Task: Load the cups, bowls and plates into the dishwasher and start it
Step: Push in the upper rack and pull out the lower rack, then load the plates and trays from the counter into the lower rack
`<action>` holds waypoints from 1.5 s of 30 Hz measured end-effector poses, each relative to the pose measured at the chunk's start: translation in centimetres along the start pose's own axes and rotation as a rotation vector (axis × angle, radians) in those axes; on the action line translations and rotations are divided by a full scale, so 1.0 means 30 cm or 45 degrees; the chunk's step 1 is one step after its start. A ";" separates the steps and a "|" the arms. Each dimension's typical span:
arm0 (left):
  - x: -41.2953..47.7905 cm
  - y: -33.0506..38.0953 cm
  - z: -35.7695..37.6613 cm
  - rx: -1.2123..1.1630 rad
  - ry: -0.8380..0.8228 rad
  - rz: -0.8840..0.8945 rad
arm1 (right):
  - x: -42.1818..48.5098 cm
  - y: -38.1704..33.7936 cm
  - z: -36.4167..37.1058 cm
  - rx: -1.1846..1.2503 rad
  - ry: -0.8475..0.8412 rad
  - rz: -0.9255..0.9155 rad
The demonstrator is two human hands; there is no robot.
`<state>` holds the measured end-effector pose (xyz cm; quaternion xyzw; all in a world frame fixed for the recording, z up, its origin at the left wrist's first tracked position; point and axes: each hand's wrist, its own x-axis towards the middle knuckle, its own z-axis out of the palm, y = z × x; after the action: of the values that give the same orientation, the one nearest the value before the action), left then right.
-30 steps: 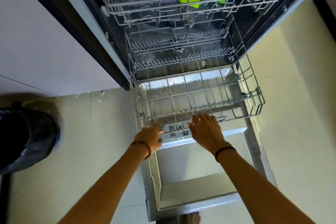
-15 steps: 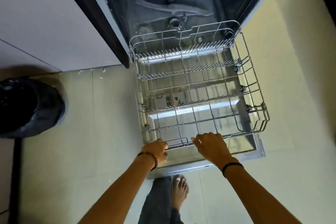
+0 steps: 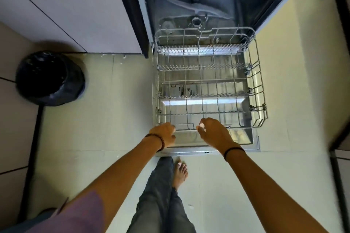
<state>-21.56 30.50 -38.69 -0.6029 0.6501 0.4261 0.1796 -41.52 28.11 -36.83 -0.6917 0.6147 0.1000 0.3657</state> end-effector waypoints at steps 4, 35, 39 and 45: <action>-0.171 0.058 -0.134 -0.101 0.146 0.039 | -0.108 -0.175 -0.130 0.068 0.096 -0.137; -1.200 -1.010 -1.431 -0.519 1.365 0.107 | -0.029 -2.129 -0.654 0.309 0.536 -0.963; -1.246 -1.150 -1.514 -0.566 1.439 0.043 | 0.022 -2.323 -0.665 0.298 0.477 -1.070; -1.239 -1.355 -1.688 -0.614 1.514 -0.074 | 0.200 -2.608 -0.709 0.306 0.413 -1.167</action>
<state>38.46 18.59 4.35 -0.7771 0.5078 0.1482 -0.3409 25.47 8.26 4.77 -0.8503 0.3036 -0.2515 0.3487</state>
